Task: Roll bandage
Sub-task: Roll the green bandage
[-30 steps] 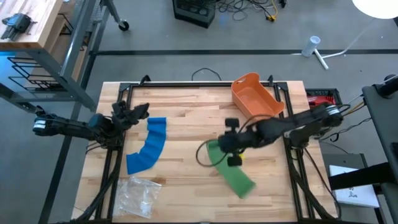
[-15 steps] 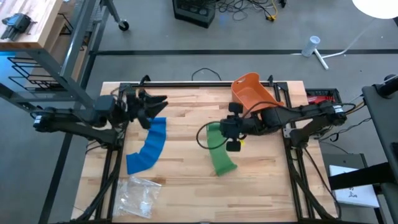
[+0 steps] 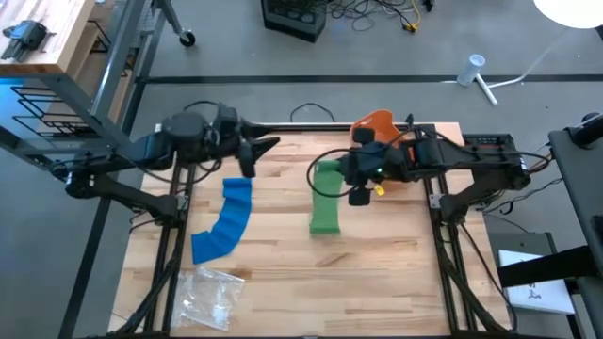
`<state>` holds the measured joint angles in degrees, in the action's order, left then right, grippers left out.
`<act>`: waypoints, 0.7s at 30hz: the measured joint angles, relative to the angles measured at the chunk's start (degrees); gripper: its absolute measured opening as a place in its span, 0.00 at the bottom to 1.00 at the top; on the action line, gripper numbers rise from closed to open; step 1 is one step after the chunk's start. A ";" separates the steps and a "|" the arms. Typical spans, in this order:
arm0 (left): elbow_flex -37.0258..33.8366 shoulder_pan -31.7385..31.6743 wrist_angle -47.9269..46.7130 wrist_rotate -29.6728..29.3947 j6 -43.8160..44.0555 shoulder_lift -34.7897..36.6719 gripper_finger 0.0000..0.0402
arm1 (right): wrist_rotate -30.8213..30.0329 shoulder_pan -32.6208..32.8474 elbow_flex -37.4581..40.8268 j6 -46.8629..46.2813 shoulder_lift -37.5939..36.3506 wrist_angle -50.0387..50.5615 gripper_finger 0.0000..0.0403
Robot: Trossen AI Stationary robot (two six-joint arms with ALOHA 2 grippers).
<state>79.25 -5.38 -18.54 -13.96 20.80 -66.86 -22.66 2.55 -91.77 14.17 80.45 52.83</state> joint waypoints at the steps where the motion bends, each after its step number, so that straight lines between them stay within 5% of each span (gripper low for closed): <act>1: 0.97 -0.41 -0.79 0.01 0.21 -0.94 0.46 | 0.05 -0.22 0.00 0.02 -0.51 0.04 0.22; 5: 3.72 -2.48 -4.55 3.43 1.32 -3.74 0.43 | 0.01 -1.12 0.00 -0.56 -1.97 0.29 0.19; 21: 3.53 -15.12 -3.83 34.16 -3.35 -12.94 0.39 | 0.17 -3.59 0.00 -12.08 0.88 2.04 0.18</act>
<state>82.78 -20.50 -22.37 20.20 17.45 -79.80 -22.49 -1.04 -91.77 2.10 81.34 54.86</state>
